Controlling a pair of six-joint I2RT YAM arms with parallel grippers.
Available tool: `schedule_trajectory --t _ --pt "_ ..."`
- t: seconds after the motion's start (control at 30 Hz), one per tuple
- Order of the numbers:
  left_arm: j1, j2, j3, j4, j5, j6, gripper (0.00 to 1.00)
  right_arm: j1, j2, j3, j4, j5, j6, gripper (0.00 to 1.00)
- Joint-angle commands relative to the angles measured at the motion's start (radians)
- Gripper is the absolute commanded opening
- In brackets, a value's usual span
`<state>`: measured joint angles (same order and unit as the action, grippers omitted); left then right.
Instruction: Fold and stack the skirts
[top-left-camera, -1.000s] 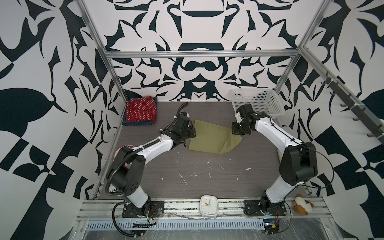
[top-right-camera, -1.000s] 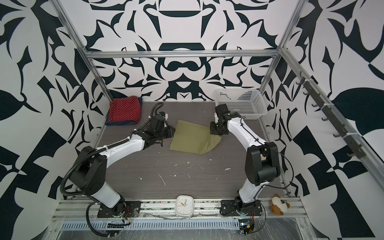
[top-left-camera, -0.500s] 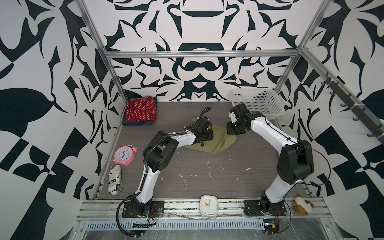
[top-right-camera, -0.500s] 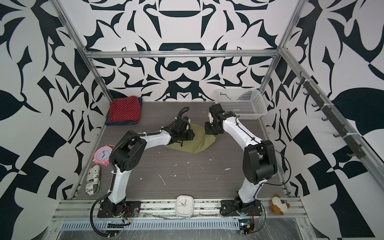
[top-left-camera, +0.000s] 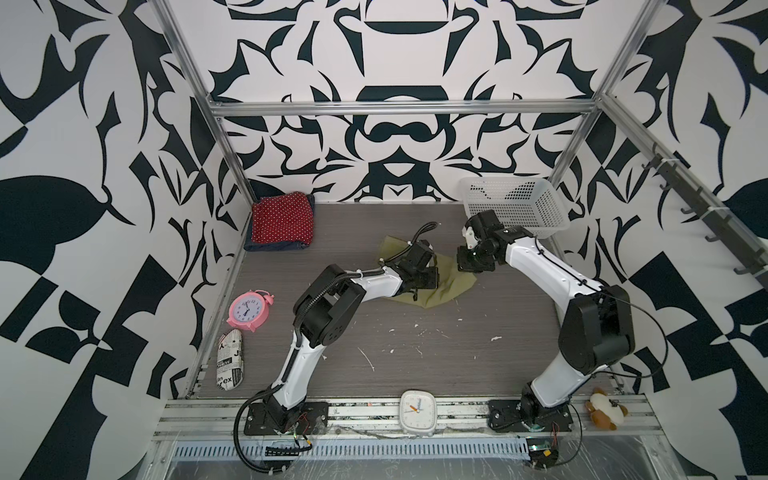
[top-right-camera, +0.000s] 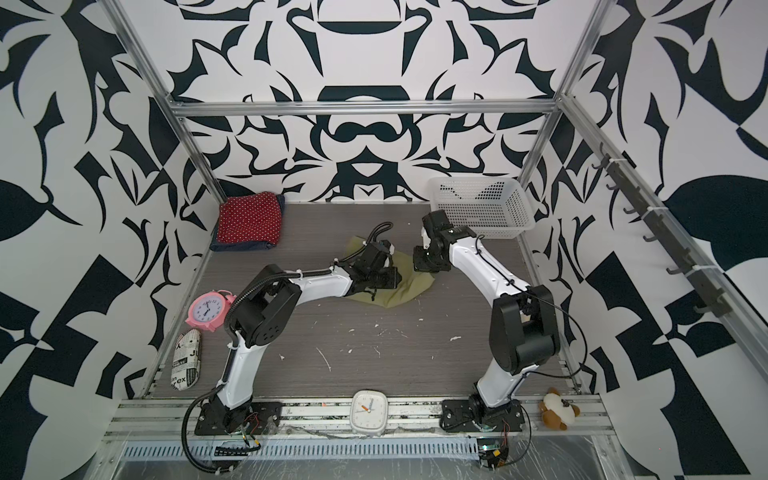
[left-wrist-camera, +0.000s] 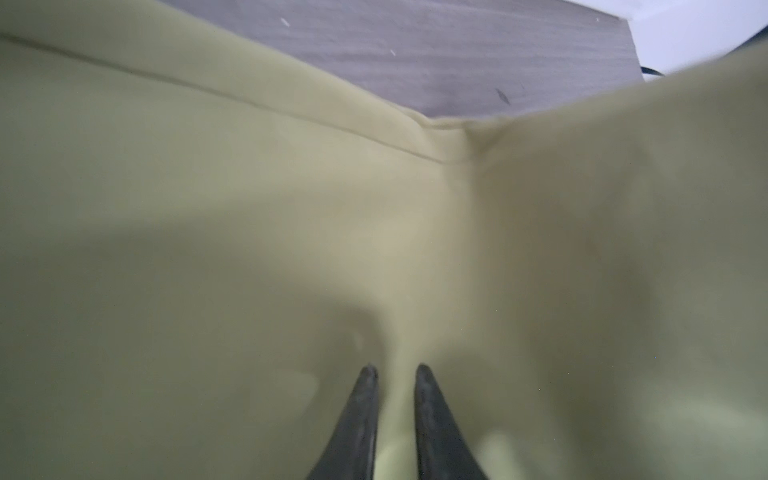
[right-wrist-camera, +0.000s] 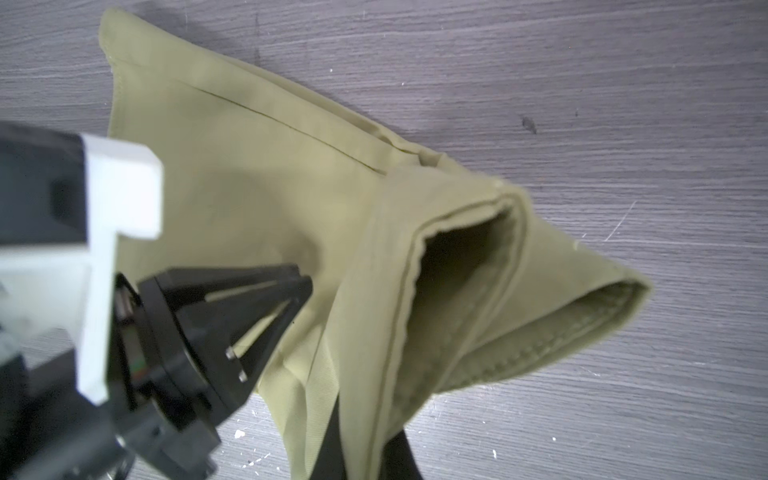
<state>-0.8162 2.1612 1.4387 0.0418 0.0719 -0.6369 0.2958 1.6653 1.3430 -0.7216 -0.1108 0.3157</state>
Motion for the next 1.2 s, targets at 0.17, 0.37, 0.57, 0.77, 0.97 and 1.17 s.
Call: schedule_trajectory --t 0.17,0.37,0.57,0.77,0.97,1.17 --pt "-0.005 0.069 -0.013 -0.005 -0.001 -0.066 0.17 -0.005 -0.040 0.067 -0.005 -0.004 0.018 0.00" --pt "-0.009 0.089 -0.045 0.065 0.005 -0.115 0.04 0.078 -0.027 0.110 0.050 -0.076 0.063 0.00" --pt "-0.009 0.061 -0.075 0.118 0.004 -0.123 0.00 0.178 0.074 0.186 0.054 -0.062 0.089 0.00" --pt "-0.009 0.051 -0.104 0.166 0.004 -0.142 0.00 0.239 0.154 0.245 0.088 -0.072 0.123 0.00" --pt "0.003 -0.086 -0.226 0.231 -0.082 -0.147 0.03 0.230 0.137 0.237 0.082 0.001 0.135 0.00" --pt "0.061 -0.319 -0.389 0.264 -0.128 -0.148 0.06 0.183 0.074 0.194 0.067 0.029 0.134 0.00"
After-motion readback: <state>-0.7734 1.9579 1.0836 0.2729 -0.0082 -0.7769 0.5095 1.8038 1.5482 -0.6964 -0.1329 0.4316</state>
